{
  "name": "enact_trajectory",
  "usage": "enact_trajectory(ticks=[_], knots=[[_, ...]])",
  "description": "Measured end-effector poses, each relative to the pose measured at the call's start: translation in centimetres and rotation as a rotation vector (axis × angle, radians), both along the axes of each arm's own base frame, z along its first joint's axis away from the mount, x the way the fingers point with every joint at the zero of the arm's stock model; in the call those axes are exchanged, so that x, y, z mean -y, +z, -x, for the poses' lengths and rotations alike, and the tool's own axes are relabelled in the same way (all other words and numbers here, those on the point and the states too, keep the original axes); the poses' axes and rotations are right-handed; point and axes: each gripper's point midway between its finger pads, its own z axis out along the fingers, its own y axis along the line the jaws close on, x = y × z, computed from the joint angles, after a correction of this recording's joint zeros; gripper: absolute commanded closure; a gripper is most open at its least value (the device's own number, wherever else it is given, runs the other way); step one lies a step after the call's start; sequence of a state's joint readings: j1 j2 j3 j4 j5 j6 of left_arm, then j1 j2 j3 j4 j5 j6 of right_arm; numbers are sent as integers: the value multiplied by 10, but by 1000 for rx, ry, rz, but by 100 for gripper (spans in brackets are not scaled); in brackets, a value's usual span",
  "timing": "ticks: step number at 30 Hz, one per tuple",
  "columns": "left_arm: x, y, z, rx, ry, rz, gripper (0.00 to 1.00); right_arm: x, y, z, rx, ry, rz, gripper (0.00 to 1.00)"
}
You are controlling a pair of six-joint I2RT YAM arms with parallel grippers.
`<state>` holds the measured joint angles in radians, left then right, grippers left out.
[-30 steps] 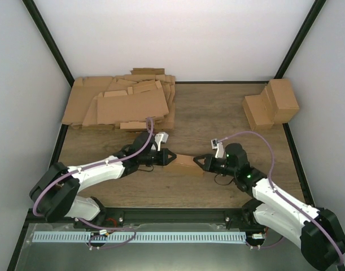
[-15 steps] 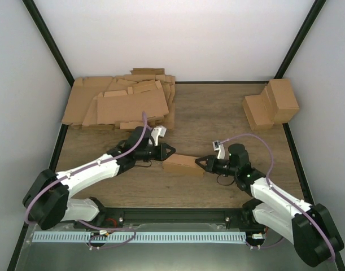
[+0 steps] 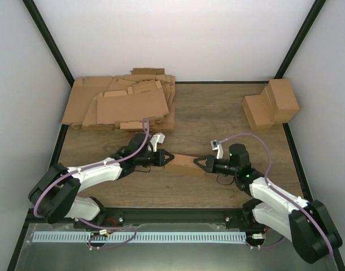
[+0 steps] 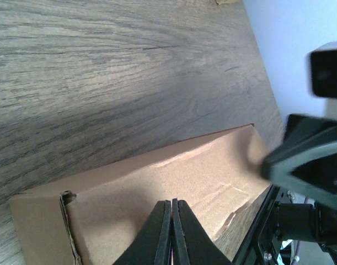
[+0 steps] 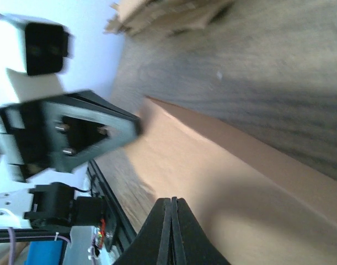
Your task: Fold the paper box
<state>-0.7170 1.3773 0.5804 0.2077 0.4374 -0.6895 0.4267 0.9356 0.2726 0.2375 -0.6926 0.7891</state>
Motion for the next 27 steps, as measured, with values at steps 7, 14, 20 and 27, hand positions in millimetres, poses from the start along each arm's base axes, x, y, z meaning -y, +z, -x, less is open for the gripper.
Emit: enact_trajectory(ticks=[7,14,20,27], knots=[[1,10,4,2,-18,11,96,-4,-24,4,-44,43,-3,99],[1,-4,7,-6,-31,38,96,-10,15,-4,43,69,-21,99],[2,4,6,-18,-36,26,96,-7,-5,-11,33,70,9,99],[-3,37,0,41,-24,48,96,1,-27,-10,-21,97,-16,99]])
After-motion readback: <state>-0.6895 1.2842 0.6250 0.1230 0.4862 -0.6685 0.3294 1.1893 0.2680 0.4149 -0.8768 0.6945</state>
